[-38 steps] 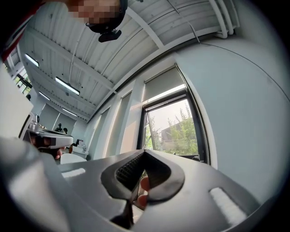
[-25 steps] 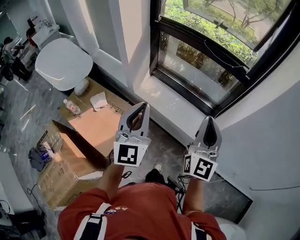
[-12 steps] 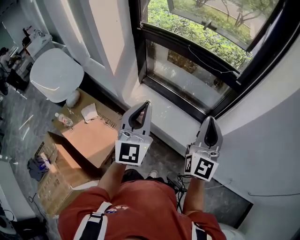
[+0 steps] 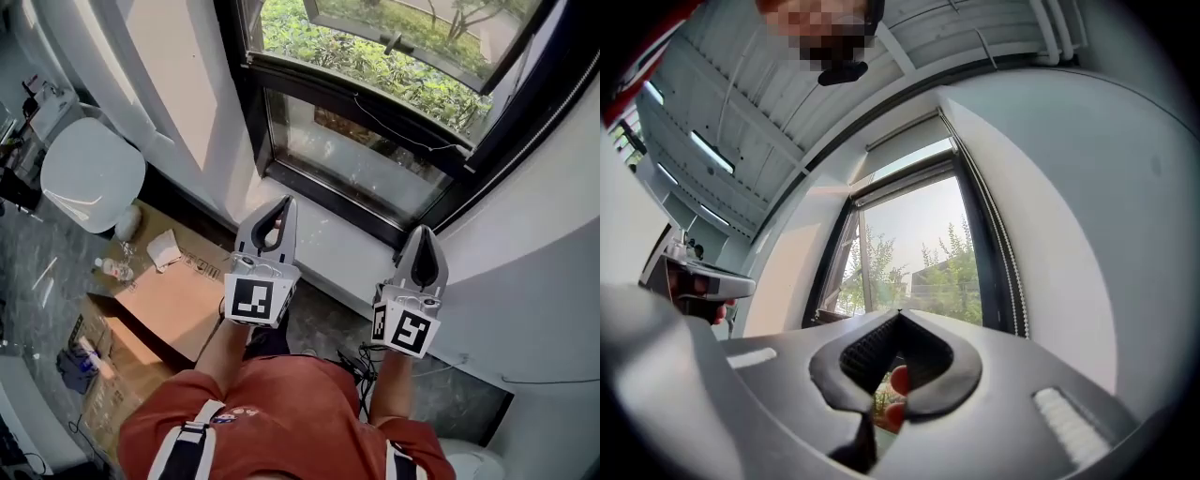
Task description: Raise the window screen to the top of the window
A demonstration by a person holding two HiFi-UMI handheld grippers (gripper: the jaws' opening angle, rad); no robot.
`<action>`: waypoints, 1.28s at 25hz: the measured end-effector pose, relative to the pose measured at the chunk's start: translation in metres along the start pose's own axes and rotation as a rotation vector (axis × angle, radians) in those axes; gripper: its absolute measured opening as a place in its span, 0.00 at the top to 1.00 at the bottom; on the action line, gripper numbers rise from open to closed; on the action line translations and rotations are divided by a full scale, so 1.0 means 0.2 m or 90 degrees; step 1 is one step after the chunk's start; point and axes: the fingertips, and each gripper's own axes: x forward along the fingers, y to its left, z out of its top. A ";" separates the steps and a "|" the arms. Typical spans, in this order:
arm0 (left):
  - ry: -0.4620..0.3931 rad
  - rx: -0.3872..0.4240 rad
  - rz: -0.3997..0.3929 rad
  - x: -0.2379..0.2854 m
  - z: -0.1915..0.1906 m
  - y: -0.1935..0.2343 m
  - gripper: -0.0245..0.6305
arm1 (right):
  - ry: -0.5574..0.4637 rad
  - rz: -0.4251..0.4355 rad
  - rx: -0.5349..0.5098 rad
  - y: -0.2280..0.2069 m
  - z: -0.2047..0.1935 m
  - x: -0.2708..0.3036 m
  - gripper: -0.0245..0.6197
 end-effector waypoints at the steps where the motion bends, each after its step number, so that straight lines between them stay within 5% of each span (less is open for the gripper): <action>1: -0.002 -0.002 -0.011 0.05 -0.01 0.01 0.95 | 0.000 -0.009 -0.003 -0.01 -0.02 0.04 0.95; 11: 0.001 0.010 -0.112 0.64 -0.14 0.28 0.96 | 0.008 -0.072 -0.047 0.09 -0.16 0.56 0.95; 22: 0.011 -0.015 -0.156 1.11 -0.26 0.62 0.96 | 0.050 -0.115 -0.088 0.21 -0.30 1.02 0.95; 32: -0.017 -0.028 -0.191 1.40 -0.24 0.64 0.96 | 0.052 -0.156 -0.099 0.15 -0.34 1.20 0.95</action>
